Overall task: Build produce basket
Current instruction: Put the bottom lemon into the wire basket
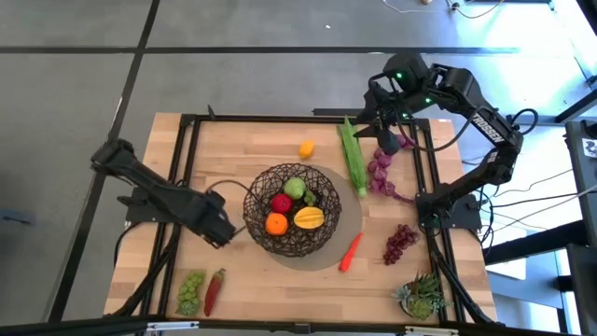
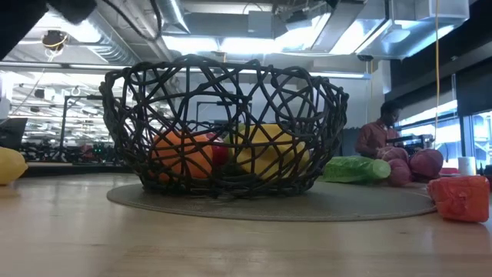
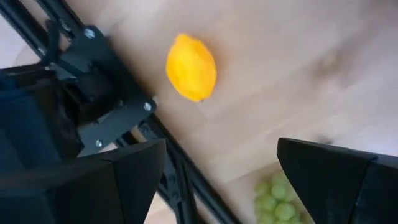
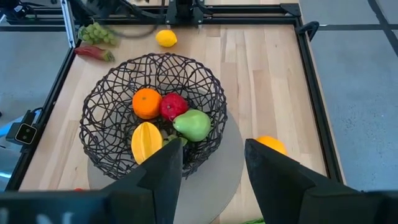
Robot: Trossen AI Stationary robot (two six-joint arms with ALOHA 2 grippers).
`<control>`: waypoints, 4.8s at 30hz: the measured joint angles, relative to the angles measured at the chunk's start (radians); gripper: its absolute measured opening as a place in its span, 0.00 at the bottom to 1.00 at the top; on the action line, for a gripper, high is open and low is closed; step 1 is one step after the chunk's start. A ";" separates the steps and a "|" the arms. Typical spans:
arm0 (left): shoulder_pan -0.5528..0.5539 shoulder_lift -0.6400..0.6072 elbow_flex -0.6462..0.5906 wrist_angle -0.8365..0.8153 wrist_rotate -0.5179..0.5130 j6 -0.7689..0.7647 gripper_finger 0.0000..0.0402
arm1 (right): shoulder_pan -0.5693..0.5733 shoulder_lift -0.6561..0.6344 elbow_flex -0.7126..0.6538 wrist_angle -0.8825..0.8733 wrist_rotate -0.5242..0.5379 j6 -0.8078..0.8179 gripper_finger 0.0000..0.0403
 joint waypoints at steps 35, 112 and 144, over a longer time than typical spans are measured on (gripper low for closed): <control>-0.053 -0.257 -0.603 0.564 -0.115 -0.264 0.74 | 0.027 0.006 -0.025 0.035 -0.114 -0.113 0.44; 0.347 -0.105 -0.087 0.766 -0.303 0.370 0.44 | 0.027 0.006 -0.025 0.061 -0.113 -0.108 0.44; 0.483 0.211 -0.087 0.829 0.009 0.451 0.48 | 0.027 0.006 -0.025 0.066 -0.113 -0.108 0.44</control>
